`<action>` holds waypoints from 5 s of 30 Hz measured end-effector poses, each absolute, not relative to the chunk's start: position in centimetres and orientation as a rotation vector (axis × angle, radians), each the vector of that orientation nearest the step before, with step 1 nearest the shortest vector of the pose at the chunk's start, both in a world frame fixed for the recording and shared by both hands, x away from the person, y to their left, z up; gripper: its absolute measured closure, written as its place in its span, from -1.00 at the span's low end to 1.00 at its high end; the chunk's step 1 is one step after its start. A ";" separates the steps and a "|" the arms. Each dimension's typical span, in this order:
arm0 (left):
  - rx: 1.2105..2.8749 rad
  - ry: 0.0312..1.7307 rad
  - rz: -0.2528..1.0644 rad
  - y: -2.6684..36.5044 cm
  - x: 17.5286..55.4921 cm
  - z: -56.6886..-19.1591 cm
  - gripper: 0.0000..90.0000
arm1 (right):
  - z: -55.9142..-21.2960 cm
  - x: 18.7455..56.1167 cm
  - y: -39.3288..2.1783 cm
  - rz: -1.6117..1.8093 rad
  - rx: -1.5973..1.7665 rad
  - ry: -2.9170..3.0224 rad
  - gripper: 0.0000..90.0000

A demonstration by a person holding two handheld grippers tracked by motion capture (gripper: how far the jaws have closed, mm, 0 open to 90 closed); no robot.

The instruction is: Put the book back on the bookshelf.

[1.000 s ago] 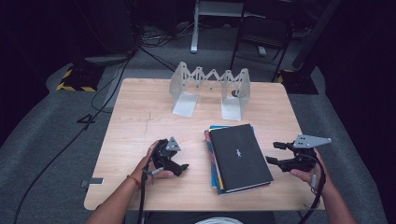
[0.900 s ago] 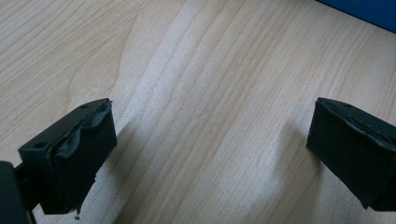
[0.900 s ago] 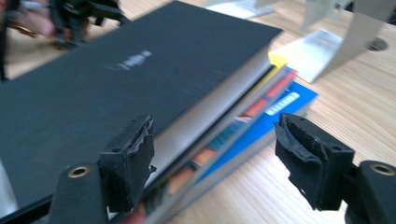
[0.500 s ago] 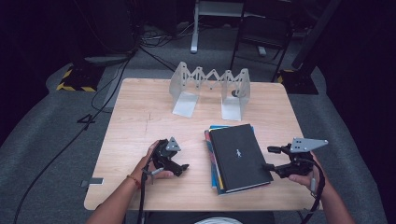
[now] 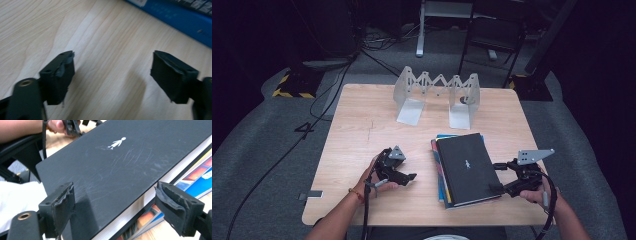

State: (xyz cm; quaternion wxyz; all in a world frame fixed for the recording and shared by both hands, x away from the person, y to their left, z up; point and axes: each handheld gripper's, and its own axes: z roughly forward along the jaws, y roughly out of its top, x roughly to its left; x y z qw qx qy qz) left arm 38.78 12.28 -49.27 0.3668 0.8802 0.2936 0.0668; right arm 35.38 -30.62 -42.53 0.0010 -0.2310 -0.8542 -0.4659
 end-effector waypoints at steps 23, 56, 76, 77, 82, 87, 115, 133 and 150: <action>2.196 0.640 0.224 5.9 39.9 -47.4 -0.60 | -42.8 35.6 -29.8 -1.421 -0.701 -2.664 -0.79; 2.079 0.677 0.052 8.8 40.5 -46.4 -0.61 | -43.1 35.9 -27.8 -1.485 -0.722 -2.668 -0.78; 2.135 0.699 0.118 8.2 40.9 -47.4 -0.62 | -42.9 35.8 -27.7 -1.502 -0.680 -2.703 -0.78; 2.148 0.698 0.131 7.9 40.9 -47.5 -0.61 | -42.9 35.8 -27.7 -1.500 -0.675 -2.707 -0.78; 2.168 0.704 0.181 7.2 41.1 -47.8 -0.61 | -42.8 36.0 -27.7 -1.499 -0.654 -2.711 -0.78; 2.146 0.728 0.242 7.3 41.2 -47.7 -0.59 | -43.0 36.4 -27.7 -1.534 -0.659 -2.710 -0.78; 2.020 0.671 0.221 7.2 41.7 -47.3 0.49 | -41.5 37.2 -27.7 -1.701 -0.549 -2.772 -0.62; 1.871 0.598 0.190 8.0 41.9 -43.5 0.32 | -40.7 37.0 -26.3 -1.797 -0.580 -2.726 -0.21; 2.078 0.753 0.260 8.0 45.7 -48.7 -0.06 | -41.2 37.4 -26.6 -1.770 -0.611 -2.711 -0.21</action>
